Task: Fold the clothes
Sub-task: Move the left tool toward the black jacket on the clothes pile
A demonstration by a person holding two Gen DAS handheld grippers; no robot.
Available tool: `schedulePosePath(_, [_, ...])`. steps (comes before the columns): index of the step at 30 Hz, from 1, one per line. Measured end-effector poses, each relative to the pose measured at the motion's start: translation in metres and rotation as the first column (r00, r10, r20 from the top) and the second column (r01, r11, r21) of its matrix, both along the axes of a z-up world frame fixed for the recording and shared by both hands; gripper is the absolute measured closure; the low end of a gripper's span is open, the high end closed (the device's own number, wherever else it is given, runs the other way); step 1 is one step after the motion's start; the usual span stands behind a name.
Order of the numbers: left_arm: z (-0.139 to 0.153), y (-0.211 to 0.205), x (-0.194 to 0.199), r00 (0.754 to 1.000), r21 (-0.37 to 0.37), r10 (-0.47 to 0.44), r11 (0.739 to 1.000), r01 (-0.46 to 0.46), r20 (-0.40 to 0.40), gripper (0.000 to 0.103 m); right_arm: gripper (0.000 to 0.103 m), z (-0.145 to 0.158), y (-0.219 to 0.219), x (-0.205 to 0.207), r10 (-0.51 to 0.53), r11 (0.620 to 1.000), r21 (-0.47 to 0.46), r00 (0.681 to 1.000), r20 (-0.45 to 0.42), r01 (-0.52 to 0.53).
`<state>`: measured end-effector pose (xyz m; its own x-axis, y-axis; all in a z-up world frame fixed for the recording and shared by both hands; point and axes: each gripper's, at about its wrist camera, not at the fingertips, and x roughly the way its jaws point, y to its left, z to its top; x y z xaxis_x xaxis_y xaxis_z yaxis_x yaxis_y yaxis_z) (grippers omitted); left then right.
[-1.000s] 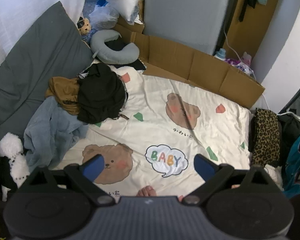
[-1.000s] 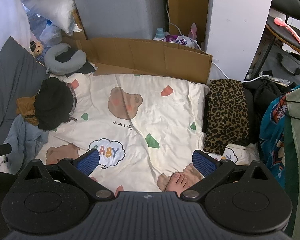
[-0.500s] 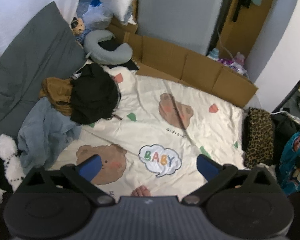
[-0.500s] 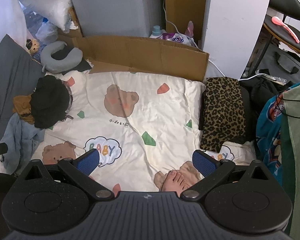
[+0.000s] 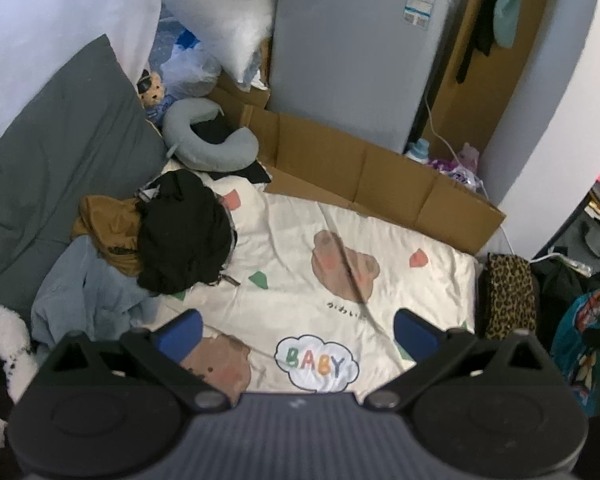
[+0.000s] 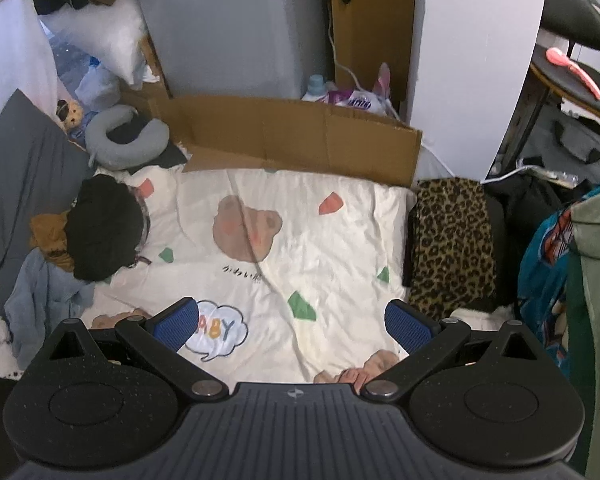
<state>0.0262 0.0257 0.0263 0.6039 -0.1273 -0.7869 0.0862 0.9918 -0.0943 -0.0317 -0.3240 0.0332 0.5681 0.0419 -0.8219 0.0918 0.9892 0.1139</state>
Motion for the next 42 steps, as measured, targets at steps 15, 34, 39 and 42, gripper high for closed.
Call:
schedulePosePath(15, [-0.005,0.028,0.031,1.0,-0.03,0.018,0.999,-0.018,-0.002,0.001,0.001,0.003,0.014,0.026,0.039,0.999,0.02,0.997,0.072,-0.041])
schedulePosePath(34, [-0.019,0.052,0.069,1.0,0.008,0.025,1.0,-0.025,0.009,0.005,0.001,-0.011,0.027,0.069,0.061,0.997,0.042,0.993,0.096,-0.066])
schedulePosePath(39, [-0.025,0.057,0.08,1.0,0.018,0.026,0.999,-0.026,0.017,0.012,0.001,-0.017,0.027,0.084,0.039,0.999,0.031,0.996,0.081,-0.042])
schedulePosePath(42, [-0.032,0.06,0.089,1.0,0.02,0.029,0.999,-0.029,0.012,0.016,0.001,-0.024,0.026,0.096,0.039,0.999,0.018,0.997,0.062,-0.04])
